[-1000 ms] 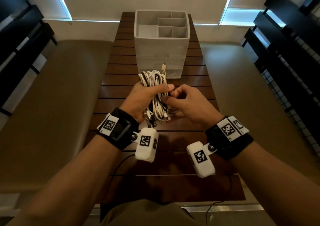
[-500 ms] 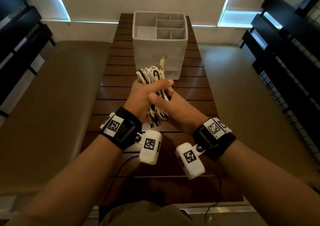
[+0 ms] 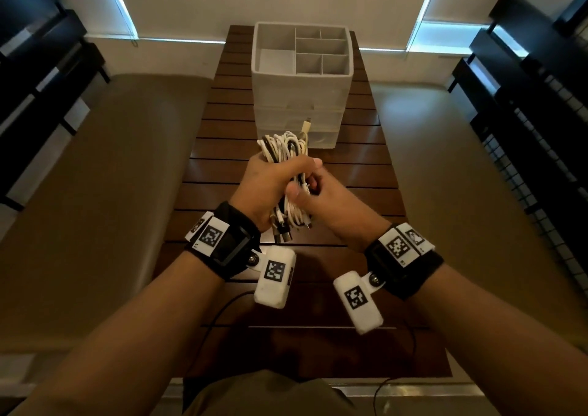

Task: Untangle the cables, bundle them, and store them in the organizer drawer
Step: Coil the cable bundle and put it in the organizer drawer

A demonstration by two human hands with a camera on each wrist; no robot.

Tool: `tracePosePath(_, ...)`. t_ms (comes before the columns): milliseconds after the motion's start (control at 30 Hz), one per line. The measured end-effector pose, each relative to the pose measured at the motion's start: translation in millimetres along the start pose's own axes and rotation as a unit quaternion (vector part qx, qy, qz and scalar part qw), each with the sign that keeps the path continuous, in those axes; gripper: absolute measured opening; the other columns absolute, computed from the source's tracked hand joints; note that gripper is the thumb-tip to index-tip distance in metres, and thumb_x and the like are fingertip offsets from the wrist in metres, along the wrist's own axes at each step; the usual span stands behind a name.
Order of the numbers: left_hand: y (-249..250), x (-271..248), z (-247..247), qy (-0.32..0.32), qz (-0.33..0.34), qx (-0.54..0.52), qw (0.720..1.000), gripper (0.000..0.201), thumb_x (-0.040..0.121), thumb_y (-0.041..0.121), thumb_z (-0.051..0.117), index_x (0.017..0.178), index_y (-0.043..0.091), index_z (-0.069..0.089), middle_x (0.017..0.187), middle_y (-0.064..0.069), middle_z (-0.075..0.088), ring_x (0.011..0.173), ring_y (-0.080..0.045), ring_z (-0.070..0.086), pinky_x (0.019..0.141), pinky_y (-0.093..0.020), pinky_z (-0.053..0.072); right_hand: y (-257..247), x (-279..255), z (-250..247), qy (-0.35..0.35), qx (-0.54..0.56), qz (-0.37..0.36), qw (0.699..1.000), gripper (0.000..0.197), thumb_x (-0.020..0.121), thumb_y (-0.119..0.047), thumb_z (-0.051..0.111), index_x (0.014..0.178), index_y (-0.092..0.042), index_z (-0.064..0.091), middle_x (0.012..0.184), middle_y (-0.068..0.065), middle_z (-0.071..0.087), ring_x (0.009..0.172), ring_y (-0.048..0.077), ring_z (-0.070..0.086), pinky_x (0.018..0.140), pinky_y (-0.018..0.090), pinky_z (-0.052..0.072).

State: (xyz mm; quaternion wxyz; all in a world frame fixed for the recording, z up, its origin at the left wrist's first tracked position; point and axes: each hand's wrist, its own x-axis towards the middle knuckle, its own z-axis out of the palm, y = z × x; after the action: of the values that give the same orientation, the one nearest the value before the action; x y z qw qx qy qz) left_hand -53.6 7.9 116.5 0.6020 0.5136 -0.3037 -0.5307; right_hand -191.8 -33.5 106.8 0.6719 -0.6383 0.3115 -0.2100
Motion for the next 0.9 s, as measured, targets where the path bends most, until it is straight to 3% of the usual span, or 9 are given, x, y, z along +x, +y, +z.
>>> tracePosePath(100, -2.3, -0.1, 0.4, -0.028, 0.018, 0.054, 0.998, 0.012, 0.088, -0.005, 0.076, 0.099, -0.006, 0.072, 0.083, -0.016, 0.072, 0.072, -0.023, 0.07, 0.068, -0.034, 0.059, -25.4, 18.3, -18.1, 0.1, 0.124, 0.007, 0.987, 0.074, 0.094, -0.072, 0.047, 0.141, -0.015, 0.053, 0.128, 0.01, 0.068, 0.12, 0.028, 0.068, 0.099, 0.042, 0.057)
tracePosePath(200, -13.9, -4.3, 10.7, -0.063, 0.016, 0.099, 0.993, 0.017, 0.084, -0.008, 0.078, 0.1, -0.01, 0.071, 0.091, -0.022, 0.074, 0.081, -0.024, 0.072, 0.076, -0.035, 0.059, -52.3, 36.2, -24.4, 0.068, 0.217, 0.002, 0.974, 0.077, 0.1, -0.071, 0.04, 0.136, -0.005, 0.057, 0.125, 0.022, 0.071, 0.116, 0.036, 0.07, 0.103, 0.051, 0.055)
tracePosePath(333, -20.5, -2.8, 12.5, -0.082, 0.026, 0.114, 0.99, 0.026, 0.084, -0.009, 0.076, 0.106, 0.005, 0.073, 0.099, -0.008, 0.078, 0.092, -0.02, 0.075, 0.082, -0.034, 0.058, -66.4, 36.9, -9.6, 0.008, 0.104, 0.016, 0.994, 0.067, 0.103, -0.058, 0.051, 0.108, 0.006, 0.07, 0.094, 0.025, 0.073, 0.082, 0.033, 0.071, 0.084, 0.041, 0.059)
tracePosePath(400, -21.6, -1.8, 11.3, -0.083, 0.027, 0.112, 0.99, 0.031, 0.084, -0.01, 0.075, 0.107, 0.01, 0.071, 0.097, -0.006, 0.077, 0.093, -0.021, 0.075, 0.081, -0.036, 0.059, -64.9, 38.0, -2.5, 0.032, 0.016, -0.015, 0.999, 0.065, 0.102, -0.051, 0.057, 0.093, 0.012, 0.071, 0.074, 0.023, 0.069, 0.063, 0.027, 0.066, 0.073, 0.035, 0.058)
tracePosePath(500, -23.0, -1.8, 14.2, -0.06, 0.012, 0.119, 0.991, 0.029, 0.086, -0.01, 0.075, 0.106, 0.01, 0.07, 0.106, -0.022, 0.075, 0.097, -0.032, 0.074, 0.083, -0.044, 0.064, -57.7, 41.7, 6.5, 0.095, -0.08, -0.087, 0.988, 0.063, 0.102, -0.046, 0.062, 0.072, 0.01, 0.067, 0.049, 0.01, 0.058, 0.043, 0.021, 0.052, 0.064, 0.032, 0.053)
tracePosePath(600, -26.3, 0.6, 18.2, -0.042, 0.024, 0.178, 0.983, 0.023, 0.085, -0.012, 0.074, 0.092, 0.009, 0.068, 0.091, -0.02, 0.074, 0.079, -0.019, 0.073, 0.07, -0.03, 0.061, -51.4, 44.0, 9.2, 0.158, -0.081, -0.129, 0.976, 0.058, 0.104, -0.035, 0.062, 0.06, 0.003, 0.061, 0.041, 0.0, 0.05, 0.035, 0.019, 0.047, 0.052, 0.032, 0.049)
tracePosePath(667, -28.1, 5.1, 20.3, -0.026, 0.033, 0.209, 0.977, 0.021, 0.085, -0.012, 0.075, 0.087, 0.008, 0.067, 0.085, -0.01, 0.073, 0.072, -0.013, 0.072, 0.067, -0.029, 0.059, -48.9, 46.2, 7.9, 0.183, -0.09, -0.151, 0.967, 0.058, 0.105, -0.031, 0.061, 0.056, 0.0, 0.057, 0.04, 0.002, 0.047, 0.033, 0.019, 0.047, 0.048, 0.039, 0.049)
tracePosePath(767, -27.8, 8.6, 23.9, -0.025, 0.029, 0.209, 0.977, 0.022, 0.083, -0.014, 0.076, 0.093, 0.003, 0.068, 0.091, -0.011, 0.074, 0.083, -0.02, 0.071, 0.075, -0.037, 0.058, -45.8, 46.3, 6.0, 0.204, -0.106, -0.17, 0.958, 0.06, 0.106, -0.031, 0.06, 0.057, 0.003, 0.055, 0.041, 0.008, 0.046, 0.034, 0.022, 0.051, 0.048, 0.048, 0.051)
tracePosePath(900, -12.9, 8.6, 21.3, -0.064, 0.012, 0.155, 0.986, 0.026, 0.084, -0.012, 0.075, 0.096, 0.011, 0.07, 0.088, -0.007, 0.076, 0.084, -0.023, 0.073, 0.078, -0.04, 0.062, -51.0, 41.7, -6.5, 0.204, -0.014, -0.151, 0.967, 0.053, 0.103, -0.041, 0.061, 0.089, 0.009, 0.063, 0.063, 0.012, 0.061, 0.058, 0.027, 0.064, 0.065, 0.042, 0.058)
